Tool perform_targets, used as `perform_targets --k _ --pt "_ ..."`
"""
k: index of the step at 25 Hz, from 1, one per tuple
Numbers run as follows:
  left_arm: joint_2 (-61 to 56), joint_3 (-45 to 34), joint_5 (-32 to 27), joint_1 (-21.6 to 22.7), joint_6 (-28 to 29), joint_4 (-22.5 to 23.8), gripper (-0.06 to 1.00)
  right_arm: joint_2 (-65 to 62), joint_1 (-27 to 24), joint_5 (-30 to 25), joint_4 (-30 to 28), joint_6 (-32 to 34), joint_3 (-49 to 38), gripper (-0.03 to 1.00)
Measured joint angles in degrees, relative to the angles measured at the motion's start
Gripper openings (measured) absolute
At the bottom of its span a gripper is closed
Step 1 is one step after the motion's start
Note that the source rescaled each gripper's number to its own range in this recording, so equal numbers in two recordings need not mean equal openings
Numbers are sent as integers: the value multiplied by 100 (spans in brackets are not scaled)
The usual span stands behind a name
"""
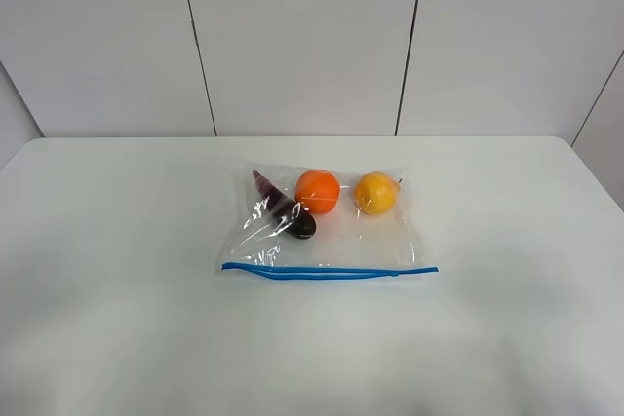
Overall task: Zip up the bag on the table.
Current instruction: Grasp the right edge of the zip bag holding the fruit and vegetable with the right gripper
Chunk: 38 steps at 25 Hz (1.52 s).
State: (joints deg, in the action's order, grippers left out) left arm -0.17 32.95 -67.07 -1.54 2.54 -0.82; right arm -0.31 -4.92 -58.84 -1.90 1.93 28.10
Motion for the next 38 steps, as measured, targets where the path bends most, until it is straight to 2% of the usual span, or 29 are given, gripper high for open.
perform_targets --k 22,26,31,35,38 --pt "0 0 0 0 0 0 81 93 0 -6 0 -35 25 100" --pt "0 0 0 0 0 0 81 928 0 90 10 -111 336 100" --pt "0 0 0 0 0 0 81 2497 0 484 223 -127 987 100" --pt "0 0 0 0 0 0 81 3844 0 751 646 -257 1468 100" --pt "0 0 0 0 0 0 81 4913 0 773 1116 -598 1779 100"
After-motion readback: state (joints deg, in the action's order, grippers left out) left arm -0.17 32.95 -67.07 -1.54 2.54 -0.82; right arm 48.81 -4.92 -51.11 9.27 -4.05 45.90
